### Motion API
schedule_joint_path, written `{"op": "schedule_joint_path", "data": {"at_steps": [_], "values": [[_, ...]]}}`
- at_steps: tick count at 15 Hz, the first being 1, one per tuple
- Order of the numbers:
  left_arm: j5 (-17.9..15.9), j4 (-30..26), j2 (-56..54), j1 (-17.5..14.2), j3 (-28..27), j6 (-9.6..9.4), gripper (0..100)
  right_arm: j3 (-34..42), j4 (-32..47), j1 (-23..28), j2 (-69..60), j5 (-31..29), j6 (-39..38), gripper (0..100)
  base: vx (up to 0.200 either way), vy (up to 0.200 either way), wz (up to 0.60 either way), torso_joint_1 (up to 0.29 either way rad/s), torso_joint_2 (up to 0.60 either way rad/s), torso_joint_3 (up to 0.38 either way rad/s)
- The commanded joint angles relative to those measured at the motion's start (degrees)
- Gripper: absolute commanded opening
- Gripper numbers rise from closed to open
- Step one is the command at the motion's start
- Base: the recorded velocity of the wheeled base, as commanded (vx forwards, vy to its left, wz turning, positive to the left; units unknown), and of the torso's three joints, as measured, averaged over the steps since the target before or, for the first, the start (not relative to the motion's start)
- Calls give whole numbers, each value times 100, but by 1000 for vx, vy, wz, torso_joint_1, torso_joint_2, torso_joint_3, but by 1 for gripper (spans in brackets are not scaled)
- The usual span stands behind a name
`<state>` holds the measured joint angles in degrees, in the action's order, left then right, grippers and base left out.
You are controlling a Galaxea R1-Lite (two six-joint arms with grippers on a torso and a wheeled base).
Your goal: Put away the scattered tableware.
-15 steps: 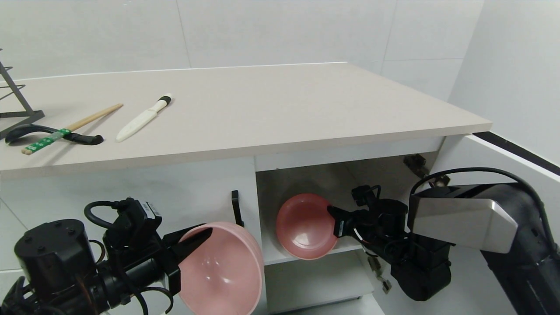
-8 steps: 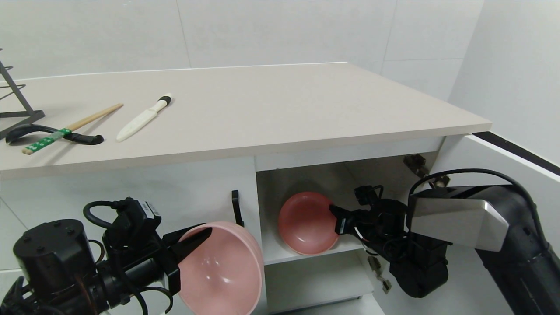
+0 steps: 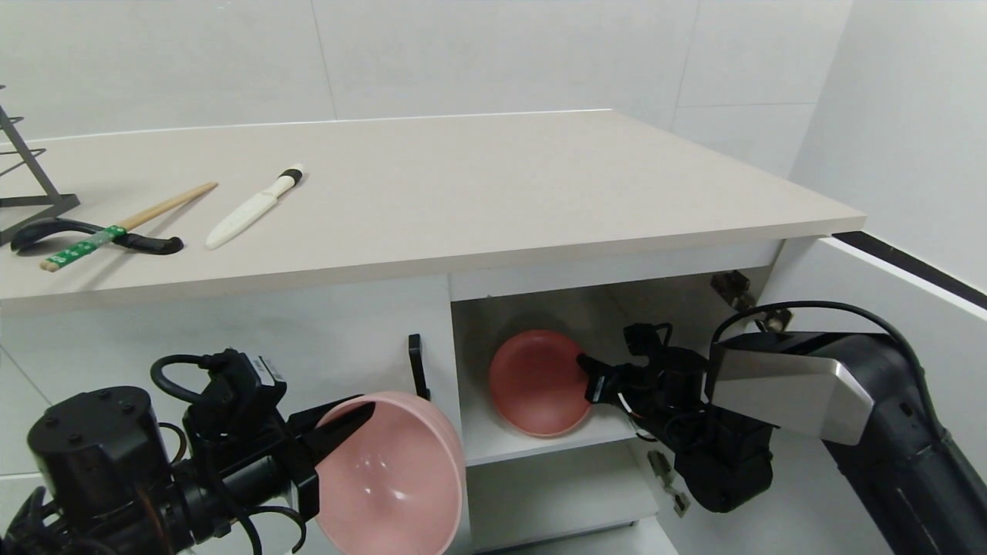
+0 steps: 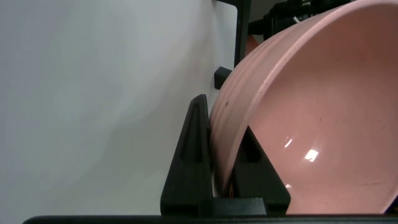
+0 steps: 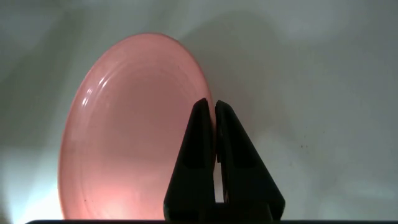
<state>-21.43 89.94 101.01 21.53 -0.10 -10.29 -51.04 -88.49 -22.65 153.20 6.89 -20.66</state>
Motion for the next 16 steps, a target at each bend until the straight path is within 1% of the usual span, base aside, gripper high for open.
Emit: {"op": "schedule_joint_path", "data": {"at_steps": [1,5,8,9,10,11,12,13,14,15,16], "values": [[-1,6,24,0,1,1,0,-152,157,-3,79,-91,1,100,0,0,0,0,0,0],[-1,6,50,-8,1,1,0,-301,210,6,131,-144,18,100,0,0,0,0,0,0],[-1,6,50,-8,1,1,0,-231,-63,120,87,-153,361,100,0,0,0,0,0,0],[-1,6,50,-8,1,1,0,33,-151,191,-124,-179,933,100,0,0,0,0,0,0],[-1,6,41,-8,1,1,0,490,-151,191,-537,-179,1416,100,0,0,0,0,0,0],[7,6,33,-8,1,1,0,1044,-151,147,-950,-179,1618,100,0,0,0,0,0,0],[-1,6,33,-8,1,1,0,1334,-151,103,-1187,-179,1636,100,0,0,0,0,0,0],[7,6,50,-8,1,1,0,2221,-151,-73,-1846,-179,1636,100,0,0,0,0,0,0],[7,6,50,-8,10,1,0,2529,-151,-117,-2110,-188,1644,100,0,0,0,0,0,0],[7,6,-2,0,10,1,0,3135,-151,-240,-2760,-188,1662,100,0,0,0,0,0,0],[7,6,-29,18,10,-8,0,3434,-151,-293,-3156,-188,1680,100,0,0,0,0,0,0]]}}
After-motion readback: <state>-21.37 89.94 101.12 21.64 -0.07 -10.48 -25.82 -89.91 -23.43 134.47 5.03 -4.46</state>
